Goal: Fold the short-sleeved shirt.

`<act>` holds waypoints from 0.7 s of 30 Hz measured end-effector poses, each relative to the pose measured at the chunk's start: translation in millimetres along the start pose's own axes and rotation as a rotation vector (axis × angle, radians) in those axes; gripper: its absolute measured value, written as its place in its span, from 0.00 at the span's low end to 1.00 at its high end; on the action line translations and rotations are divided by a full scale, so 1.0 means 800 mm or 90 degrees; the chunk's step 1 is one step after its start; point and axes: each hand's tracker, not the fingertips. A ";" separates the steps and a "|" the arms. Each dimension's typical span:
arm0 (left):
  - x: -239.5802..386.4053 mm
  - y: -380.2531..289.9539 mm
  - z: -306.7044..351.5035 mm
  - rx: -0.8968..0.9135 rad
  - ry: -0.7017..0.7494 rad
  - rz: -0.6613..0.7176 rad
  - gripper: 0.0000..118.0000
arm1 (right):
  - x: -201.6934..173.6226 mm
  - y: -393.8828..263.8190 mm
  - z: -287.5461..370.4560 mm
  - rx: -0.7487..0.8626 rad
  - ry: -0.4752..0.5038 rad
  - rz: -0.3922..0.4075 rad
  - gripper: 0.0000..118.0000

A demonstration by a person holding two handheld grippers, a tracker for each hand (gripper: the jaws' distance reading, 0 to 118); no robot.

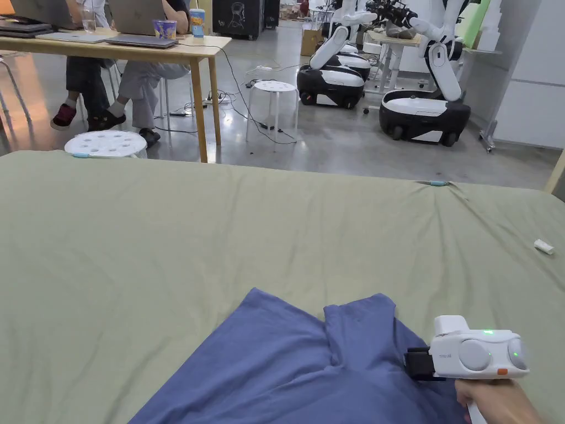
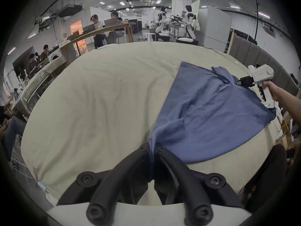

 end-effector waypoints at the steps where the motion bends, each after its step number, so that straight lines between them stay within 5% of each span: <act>1: 0.002 0.001 -0.001 -0.002 0.002 -0.002 0.02 | 0.001 -0.001 0.010 0.032 0.005 -0.035 0.56; 2: 0.003 0.002 -0.001 -0.005 0.005 -0.005 0.02 | -0.001 -0.002 0.020 0.039 -0.027 -0.023 0.36; 3: 0.004 0.003 -0.001 -0.006 0.006 -0.006 0.01 | -0.003 -0.004 0.029 0.048 -0.025 -0.009 0.04; 12: 0.000 0.029 -0.003 0.037 0.022 0.001 0.01 | -0.038 0.003 0.155 0.189 -0.038 0.043 0.03; 21: 0.011 0.169 0.006 0.152 0.052 0.031 0.01 | -0.069 0.048 0.300 0.356 -0.096 0.097 0.03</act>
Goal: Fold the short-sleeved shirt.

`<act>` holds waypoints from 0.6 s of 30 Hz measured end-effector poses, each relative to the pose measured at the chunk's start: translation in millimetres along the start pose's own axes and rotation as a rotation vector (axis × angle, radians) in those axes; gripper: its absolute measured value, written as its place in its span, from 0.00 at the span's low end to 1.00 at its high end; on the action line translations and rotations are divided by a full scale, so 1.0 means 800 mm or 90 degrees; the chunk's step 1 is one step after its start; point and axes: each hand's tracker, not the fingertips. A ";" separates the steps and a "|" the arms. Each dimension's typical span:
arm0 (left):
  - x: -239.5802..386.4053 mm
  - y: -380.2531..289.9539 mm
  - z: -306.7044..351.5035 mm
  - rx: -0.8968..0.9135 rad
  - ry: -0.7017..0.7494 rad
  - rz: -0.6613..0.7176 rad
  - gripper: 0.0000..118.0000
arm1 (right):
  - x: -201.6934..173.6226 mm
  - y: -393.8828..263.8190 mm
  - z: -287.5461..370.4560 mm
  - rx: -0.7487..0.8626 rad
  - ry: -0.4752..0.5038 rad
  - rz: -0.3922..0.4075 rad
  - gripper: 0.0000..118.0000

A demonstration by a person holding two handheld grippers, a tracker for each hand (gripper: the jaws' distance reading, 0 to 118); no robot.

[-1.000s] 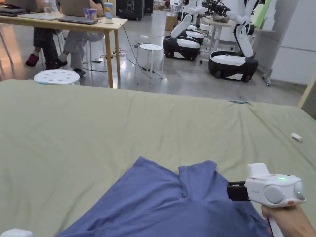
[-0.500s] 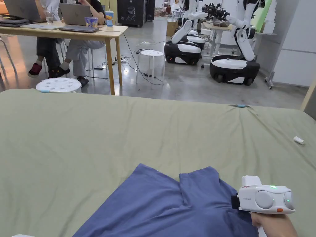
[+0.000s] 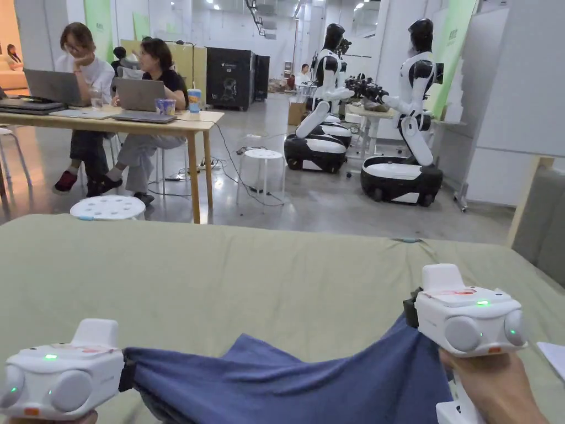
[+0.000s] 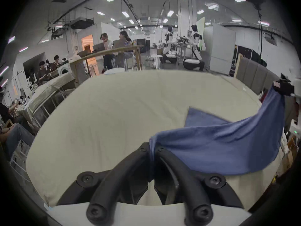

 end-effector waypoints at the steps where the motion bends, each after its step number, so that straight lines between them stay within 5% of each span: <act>1: 0.002 0.019 0.001 0.011 0.006 -0.004 0.01 | 0.003 0.015 0.007 0.017 -0.009 0.003 0.03; 18: 0.014 0.341 0.033 0.224 0.173 -0.091 0.01 | 0.076 0.274 0.020 0.205 -0.122 0.079 0.03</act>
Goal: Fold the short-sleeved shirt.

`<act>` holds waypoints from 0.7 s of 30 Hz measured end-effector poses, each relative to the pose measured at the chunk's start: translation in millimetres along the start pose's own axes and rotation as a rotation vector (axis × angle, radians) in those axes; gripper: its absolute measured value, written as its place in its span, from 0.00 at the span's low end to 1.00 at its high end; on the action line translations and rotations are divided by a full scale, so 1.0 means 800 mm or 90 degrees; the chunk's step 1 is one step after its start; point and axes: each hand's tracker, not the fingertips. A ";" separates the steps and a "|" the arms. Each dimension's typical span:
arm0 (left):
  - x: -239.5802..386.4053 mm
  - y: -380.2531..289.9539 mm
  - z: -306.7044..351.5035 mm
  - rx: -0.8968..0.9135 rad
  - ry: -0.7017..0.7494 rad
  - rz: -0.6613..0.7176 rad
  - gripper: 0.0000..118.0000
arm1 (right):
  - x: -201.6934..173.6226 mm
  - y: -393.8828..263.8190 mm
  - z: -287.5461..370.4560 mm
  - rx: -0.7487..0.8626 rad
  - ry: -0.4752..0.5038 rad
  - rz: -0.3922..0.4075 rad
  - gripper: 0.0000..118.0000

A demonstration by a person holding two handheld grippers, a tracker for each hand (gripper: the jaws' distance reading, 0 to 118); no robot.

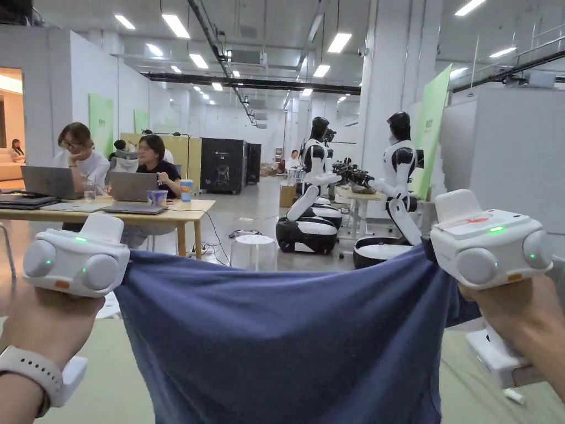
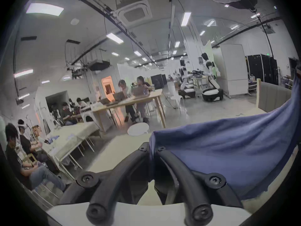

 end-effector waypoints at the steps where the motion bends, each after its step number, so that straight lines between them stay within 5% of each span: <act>1: -0.003 0.017 -0.003 0.013 0.011 -0.001 0.01 | 0.006 0.012 -0.006 0.012 -0.005 -0.003 0.03; 13: -0.042 0.172 -0.044 0.126 0.079 -0.019 0.01 | 0.051 0.142 -0.053 0.114 -0.071 -0.025 0.03; 21: -0.030 0.157 -0.065 0.120 0.075 -0.024 0.01 | 0.044 0.129 -0.070 0.109 -0.066 -0.037 0.03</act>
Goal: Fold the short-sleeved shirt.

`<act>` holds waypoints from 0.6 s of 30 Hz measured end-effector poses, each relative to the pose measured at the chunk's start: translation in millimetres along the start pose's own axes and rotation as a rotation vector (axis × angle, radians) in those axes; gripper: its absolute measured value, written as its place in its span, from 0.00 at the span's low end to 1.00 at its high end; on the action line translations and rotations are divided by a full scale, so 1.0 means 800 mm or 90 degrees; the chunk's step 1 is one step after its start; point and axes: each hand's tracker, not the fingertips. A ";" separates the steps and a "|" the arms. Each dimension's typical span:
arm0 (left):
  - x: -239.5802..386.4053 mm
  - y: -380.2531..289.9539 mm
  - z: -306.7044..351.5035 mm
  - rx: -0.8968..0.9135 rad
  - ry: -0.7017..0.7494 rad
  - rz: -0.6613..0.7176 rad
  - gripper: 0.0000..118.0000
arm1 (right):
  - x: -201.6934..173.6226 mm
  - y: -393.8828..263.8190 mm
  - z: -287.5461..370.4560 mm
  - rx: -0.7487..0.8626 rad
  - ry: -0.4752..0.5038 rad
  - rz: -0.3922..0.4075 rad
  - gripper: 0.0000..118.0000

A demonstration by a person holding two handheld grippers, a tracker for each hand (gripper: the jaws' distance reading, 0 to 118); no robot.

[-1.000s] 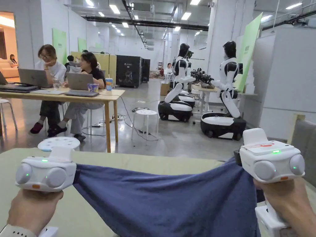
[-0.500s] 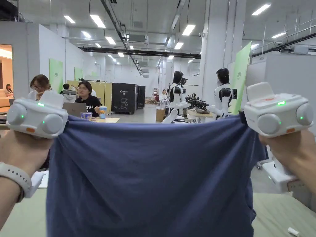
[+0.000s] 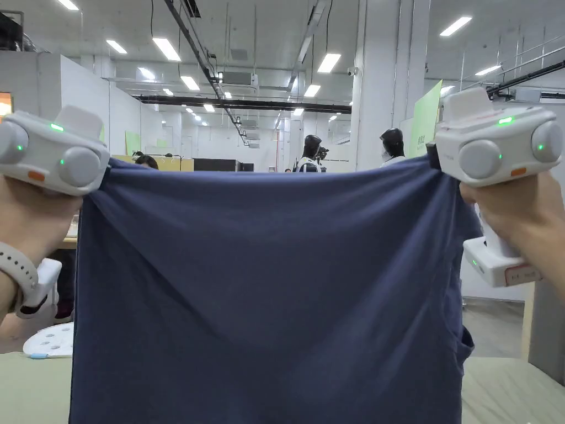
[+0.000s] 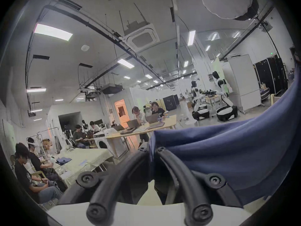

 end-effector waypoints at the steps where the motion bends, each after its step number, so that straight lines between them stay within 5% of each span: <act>1: 0.007 -0.016 -0.002 -0.014 -0.004 0.003 0.01 | -0.005 -0.016 0.000 -0.006 0.002 -0.001 0.03; 8: 0.054 -0.154 -0.022 -0.129 -0.039 0.008 0.01 | -0.042 -0.142 0.000 -0.108 0.030 0.003 0.03; 18: 0.038 -0.209 0.080 -0.161 -0.070 0.019 0.01 | -0.029 -0.166 0.107 -0.145 0.045 0.004 0.03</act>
